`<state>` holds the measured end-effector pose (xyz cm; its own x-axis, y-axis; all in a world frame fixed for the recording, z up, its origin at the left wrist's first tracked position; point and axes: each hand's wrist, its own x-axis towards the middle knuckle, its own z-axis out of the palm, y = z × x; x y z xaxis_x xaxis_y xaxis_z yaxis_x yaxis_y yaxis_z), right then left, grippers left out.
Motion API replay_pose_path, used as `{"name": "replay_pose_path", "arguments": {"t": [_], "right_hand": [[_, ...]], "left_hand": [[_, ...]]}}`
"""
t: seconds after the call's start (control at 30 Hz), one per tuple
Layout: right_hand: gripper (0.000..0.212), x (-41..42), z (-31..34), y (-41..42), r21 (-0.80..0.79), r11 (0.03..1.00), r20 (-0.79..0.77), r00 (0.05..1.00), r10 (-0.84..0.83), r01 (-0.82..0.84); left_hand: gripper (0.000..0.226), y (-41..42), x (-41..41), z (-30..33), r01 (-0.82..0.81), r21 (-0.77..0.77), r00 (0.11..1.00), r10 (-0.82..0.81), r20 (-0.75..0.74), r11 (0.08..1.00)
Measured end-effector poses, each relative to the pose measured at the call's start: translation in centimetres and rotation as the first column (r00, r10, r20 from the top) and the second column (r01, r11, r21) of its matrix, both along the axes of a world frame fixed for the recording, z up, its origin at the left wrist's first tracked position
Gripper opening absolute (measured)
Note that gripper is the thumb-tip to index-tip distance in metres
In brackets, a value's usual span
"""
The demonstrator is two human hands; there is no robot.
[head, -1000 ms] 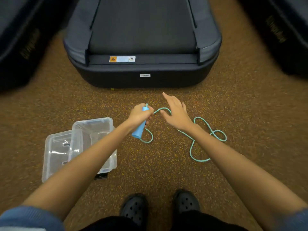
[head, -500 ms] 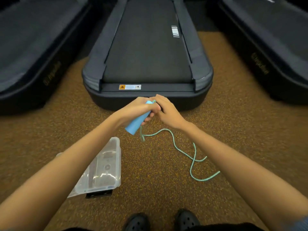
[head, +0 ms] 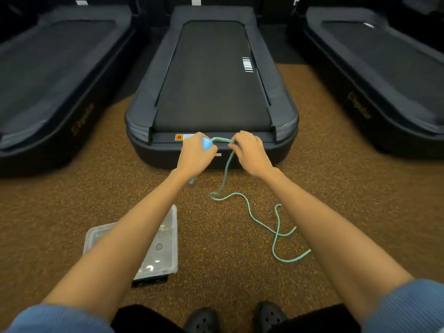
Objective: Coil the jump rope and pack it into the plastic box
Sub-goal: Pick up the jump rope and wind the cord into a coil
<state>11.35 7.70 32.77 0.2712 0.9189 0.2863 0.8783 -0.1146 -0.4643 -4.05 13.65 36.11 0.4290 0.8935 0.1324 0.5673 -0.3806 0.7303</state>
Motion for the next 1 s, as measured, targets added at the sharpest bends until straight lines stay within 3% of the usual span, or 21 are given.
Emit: {"name": "replay_pose_path", "arguments": {"t": [0.1,0.2,0.3,0.43,0.5,0.6,0.67,0.8,0.93,1.0], "right_hand": [[0.016,0.1,0.0,-0.2,0.011,0.998,-0.021,0.998,-0.063,0.064],[0.013,0.2,-0.4,-0.4,0.039,0.994,-0.067,0.992,-0.103,0.106],[0.011,0.1,-0.8,-0.4,0.073,0.992,-0.144,0.985,-0.095,0.106],[0.012,-0.2,-1.1,-0.8,0.073,0.994,-0.281,0.958,-0.06,0.084],[0.014,-0.3,-1.3,-0.8,0.072,0.994,-0.319,0.946,-0.056,0.084],[0.016,-0.1,-1.5,-0.8,0.052,0.993,-0.349,0.933,-0.085,0.11],[0.018,0.2,-1.6,-0.9,0.032,0.992,-0.363,0.926,-0.104,0.124],[0.02,0.3,-2.1,-1.5,0.025,0.994,-0.419,0.904,-0.088,0.108],[0.019,0.1,-3.0,-2.2,-0.021,1.0,-0.411,0.911,-0.021,0.014],[0.022,0.1,-3.6,-2.6,-0.064,0.997,-0.351,0.936,0.011,-0.036]], "left_hand": [[0.017,-0.4,0.3,0.5,0.068,-0.136,0.998,-0.068,0.001,0.988],[0.014,-1.0,0.0,0.8,0.16,-0.348,0.987,-0.156,0.04,0.924],[0.023,-1.0,-1.0,1.4,0.238,-0.457,0.967,-0.252,0.031,0.857],[0.018,-1.3,-2.3,3.6,0.345,-0.651,0.926,-0.358,0.118,0.677],[0.034,-1.1,-3.0,4.6,0.389,-0.702,0.912,-0.358,0.201,0.597],[0.028,-0.4,-4.5,5.7,0.485,-0.723,0.875,-0.268,0.404,0.493],[0.021,0.3,-5.5,5.9,0.573,-0.674,0.804,-0.158,0.574,0.466],[0.028,1.8,-6.6,5.7,0.631,-0.588,0.627,0.113,0.77,0.505],[0.018,2.4,-6.8,5.4,0.62,-0.54,0.445,0.312,0.84,0.569],[0.018,2.6,-6.7,5.2,0.584,-0.539,0.399,0.364,0.842,0.607]]}}
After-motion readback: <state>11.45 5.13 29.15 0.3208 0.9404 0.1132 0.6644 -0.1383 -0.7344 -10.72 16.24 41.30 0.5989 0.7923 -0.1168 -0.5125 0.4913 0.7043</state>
